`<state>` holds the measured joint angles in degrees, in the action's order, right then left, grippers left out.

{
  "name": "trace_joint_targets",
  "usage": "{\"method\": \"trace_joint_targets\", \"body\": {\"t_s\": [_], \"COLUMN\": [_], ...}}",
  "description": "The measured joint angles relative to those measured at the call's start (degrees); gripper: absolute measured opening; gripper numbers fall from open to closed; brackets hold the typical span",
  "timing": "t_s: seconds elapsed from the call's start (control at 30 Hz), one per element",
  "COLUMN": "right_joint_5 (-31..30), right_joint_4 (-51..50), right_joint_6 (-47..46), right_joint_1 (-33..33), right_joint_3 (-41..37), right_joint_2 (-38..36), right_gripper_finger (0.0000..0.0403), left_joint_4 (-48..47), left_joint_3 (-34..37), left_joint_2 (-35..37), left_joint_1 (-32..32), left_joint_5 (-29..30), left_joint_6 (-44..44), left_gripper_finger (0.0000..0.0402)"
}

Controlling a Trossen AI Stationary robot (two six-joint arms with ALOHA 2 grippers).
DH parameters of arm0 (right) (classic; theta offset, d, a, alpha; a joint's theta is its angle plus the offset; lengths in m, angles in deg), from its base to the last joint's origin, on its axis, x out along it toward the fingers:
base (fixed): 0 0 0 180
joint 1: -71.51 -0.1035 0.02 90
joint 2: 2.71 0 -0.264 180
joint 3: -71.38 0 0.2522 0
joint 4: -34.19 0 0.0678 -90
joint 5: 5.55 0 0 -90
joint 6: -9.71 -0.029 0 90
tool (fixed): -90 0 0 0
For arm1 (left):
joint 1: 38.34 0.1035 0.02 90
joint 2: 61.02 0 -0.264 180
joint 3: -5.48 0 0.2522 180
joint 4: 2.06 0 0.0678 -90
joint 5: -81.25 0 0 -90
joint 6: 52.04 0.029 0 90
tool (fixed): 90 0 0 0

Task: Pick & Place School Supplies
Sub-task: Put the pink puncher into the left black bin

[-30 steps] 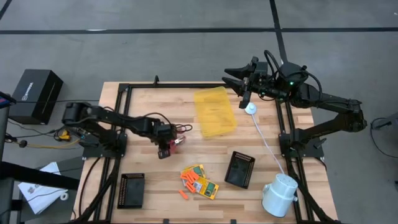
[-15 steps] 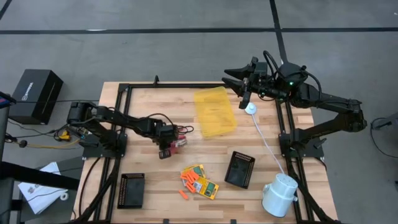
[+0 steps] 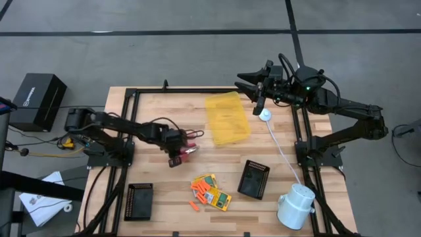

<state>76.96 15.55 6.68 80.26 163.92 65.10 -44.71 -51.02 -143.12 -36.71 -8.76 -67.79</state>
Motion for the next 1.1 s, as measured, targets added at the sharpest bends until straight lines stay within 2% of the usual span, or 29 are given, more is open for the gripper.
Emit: {"method": "trace_joint_targets", "body": {"t_s": [0.17,0.4,0.6,0.83,0.97,1.1], "right_joint_5": [0.0,0.0,0.0,0.1,0.5,1.4], "right_joint_4": [0.1,0.2,0.5,0.6,0.6,0.6], "right_joint_6": [0.0,0.0,0.5,1.6,1.7,1.7], "right_joint_1": [0.0,0.0,0.0,0.0,-0.1,0.0], "right_joint_3": [0.0,0.0,0.0,0.0,0.0,0.0], "right_joint_2": [0.0,0.0,0.0,0.0,0.0,0.0], "right_gripper_finger": [0.0145,0.0148,0.0148,0.0153,0.0152,0.0149], "left_joint_4": [-2.0,-17.0,-29.5,-31.8,-31.6,-30.6], "left_joint_3": [0.1,0.1,0.1,0.1,0.1,0.1], "left_joint_2": [9.0,21.9,27.9,28.7,28.7,28.7], "left_joint_1": [0.0,-2.3,-8.9,-21.3,-27.0,-31.7], "left_joint_5": [1.6,8.2,11.1,10.6,10.6,10.4], "left_joint_6": [-5.6,-21.8,-41.8,-56.9,-58.1,-46.8], "left_gripper_finger": [0.0023,0.0022,0.0022,0.0022,0.0022,0.0021]}}
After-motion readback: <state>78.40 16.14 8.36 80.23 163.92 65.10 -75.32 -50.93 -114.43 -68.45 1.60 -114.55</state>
